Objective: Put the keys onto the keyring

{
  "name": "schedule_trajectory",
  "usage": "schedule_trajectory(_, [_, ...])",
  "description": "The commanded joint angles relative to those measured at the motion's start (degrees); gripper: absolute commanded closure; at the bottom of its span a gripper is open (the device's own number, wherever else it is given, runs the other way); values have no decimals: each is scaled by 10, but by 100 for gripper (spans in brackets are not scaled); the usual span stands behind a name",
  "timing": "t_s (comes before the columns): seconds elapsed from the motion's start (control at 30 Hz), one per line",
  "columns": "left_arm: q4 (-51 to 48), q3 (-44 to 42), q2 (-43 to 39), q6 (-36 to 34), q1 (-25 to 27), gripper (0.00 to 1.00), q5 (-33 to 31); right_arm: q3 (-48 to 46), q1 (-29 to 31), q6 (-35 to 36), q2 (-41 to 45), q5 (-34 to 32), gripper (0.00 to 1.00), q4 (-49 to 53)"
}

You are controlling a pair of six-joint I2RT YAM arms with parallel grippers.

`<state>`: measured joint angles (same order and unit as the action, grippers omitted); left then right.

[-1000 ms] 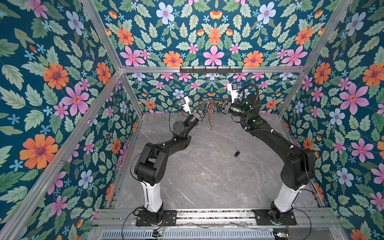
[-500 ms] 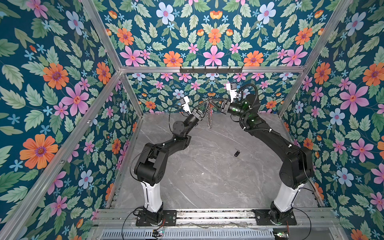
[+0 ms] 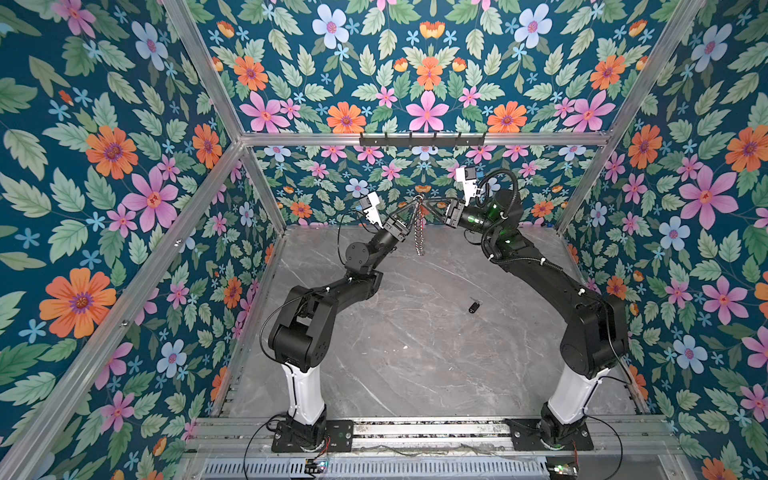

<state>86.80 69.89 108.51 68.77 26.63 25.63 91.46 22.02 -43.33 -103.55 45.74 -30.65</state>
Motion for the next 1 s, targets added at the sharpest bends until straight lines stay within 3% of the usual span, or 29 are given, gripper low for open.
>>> schedule_trajectory(0.0, [31, 3, -2, 3, 0, 100, 5, 10, 3, -15, -6, 13, 79, -33])
schedule_trajectory(0.77, [30, 2, -1, 13, 5, 100, 17, 46, 10, -19, -27, 23, 90, -28])
schedule_trajectory(0.97, [30, 2, -2, 13, 5, 100, 18, 52, 12, -19, -30, 25, 99, -23])
